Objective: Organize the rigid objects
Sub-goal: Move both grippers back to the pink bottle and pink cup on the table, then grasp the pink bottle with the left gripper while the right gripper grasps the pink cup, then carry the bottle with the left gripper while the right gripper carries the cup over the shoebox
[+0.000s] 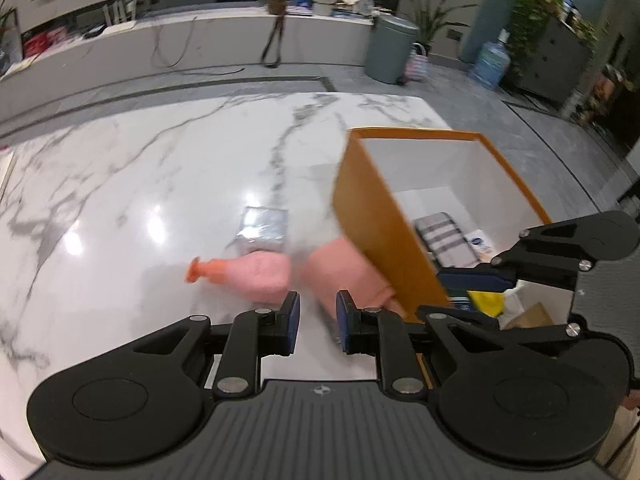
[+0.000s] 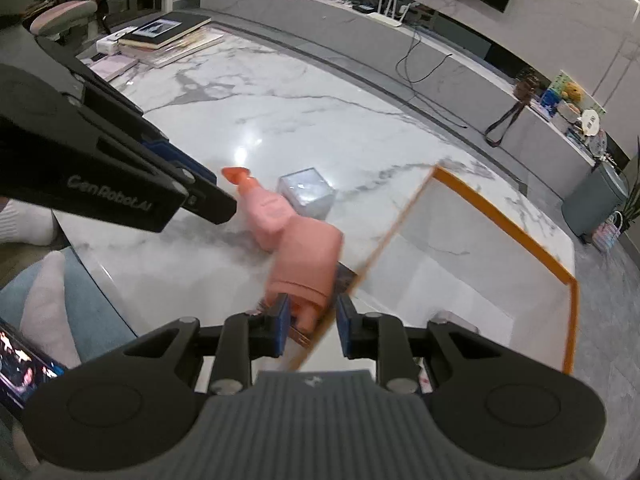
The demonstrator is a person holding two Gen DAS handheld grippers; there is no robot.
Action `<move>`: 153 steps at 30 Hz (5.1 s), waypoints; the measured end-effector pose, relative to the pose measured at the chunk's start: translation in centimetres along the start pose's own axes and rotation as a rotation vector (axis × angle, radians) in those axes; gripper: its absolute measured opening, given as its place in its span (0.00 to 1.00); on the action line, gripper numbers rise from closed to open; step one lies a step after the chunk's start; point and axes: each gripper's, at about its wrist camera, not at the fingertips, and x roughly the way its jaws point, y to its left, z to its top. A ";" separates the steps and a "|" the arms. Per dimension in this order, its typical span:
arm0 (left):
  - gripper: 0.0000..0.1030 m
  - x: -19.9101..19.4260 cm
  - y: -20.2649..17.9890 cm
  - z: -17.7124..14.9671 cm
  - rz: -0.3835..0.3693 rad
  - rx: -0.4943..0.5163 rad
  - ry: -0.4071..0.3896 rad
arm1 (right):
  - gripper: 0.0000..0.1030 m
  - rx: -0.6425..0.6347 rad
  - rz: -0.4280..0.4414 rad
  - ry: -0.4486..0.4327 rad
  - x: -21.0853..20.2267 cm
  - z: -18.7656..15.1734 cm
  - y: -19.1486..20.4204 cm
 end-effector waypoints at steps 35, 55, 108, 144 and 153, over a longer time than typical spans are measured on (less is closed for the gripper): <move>0.54 11.5 2.5 -1.8 0.141 0.625 0.138 | 0.60 -0.192 0.020 0.229 10.3 5.0 1.9; 0.62 8.4 3.7 -2.4 -0.009 0.436 0.095 | 0.62 -0.213 0.009 0.232 9.0 4.1 2.9; 0.47 9.7 5.2 -2.9 0.050 0.154 0.132 | 0.56 -0.106 -0.060 0.264 9.9 4.2 3.9; 0.47 5.7 -14.6 8.3 -0.050 0.478 0.019 | 0.55 0.269 -0.184 0.013 -2.3 -3.3 -12.6; 0.47 11.7 -15.8 9.0 0.056 0.512 0.124 | 0.55 0.338 -0.106 0.027 1.0 -5.2 -15.2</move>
